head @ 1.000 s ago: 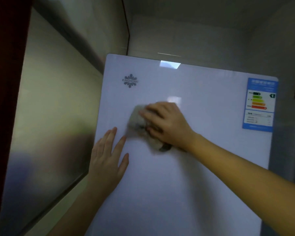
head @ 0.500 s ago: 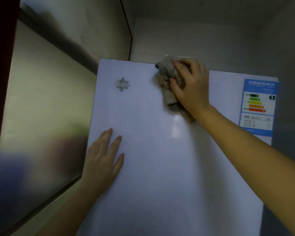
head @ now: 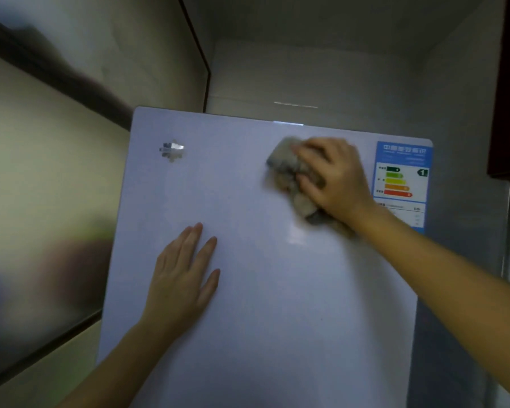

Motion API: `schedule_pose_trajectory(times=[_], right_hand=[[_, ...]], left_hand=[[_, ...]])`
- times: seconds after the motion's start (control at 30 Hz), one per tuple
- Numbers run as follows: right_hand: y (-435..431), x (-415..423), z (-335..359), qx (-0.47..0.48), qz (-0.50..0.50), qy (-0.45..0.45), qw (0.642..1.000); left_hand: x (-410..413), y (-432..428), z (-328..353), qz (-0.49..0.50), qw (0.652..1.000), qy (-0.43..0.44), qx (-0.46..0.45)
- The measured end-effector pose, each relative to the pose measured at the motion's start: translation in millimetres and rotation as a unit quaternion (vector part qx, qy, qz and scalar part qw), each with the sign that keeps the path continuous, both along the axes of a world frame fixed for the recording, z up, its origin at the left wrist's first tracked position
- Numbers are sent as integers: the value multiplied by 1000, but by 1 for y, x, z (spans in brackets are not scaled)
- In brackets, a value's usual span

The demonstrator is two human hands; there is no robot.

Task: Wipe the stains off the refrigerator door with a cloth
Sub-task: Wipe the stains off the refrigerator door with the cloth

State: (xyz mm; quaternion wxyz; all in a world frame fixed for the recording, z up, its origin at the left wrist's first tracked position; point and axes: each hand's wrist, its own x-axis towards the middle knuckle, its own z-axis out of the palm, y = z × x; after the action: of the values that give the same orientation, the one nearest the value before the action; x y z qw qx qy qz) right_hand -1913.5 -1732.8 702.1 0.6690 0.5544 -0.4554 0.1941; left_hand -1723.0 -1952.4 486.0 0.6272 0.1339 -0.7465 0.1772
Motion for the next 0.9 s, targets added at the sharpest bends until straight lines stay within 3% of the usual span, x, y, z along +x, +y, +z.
schedule_pose_trajectory(times=[0.1,0.2,0.4,0.57,0.67,0.8,0.9], right_hand=[[22,-11,26,-84,27,-103,991],[28,-16,16,-100,39,-135,985],[42,-24,-74,43,4,-7,999],[58,-35,-113,175,-35,117,977],[63,-42,-86,137,-44,84,986],[73,-44,-32,23,-22,-35,999],[74,-45,-32,-8,-16,-69,997]], left_hand=[[0,0,-1,2,1000,2,4],[-2,4,0,5,1000,1,10],[-2,8,-1,-3,1000,-1,28],[-4,10,-3,2,999,-5,38],[-4,10,-3,3,999,-12,41],[-3,8,-3,4,999,-15,41],[-2,11,-3,2,999,-15,40]])
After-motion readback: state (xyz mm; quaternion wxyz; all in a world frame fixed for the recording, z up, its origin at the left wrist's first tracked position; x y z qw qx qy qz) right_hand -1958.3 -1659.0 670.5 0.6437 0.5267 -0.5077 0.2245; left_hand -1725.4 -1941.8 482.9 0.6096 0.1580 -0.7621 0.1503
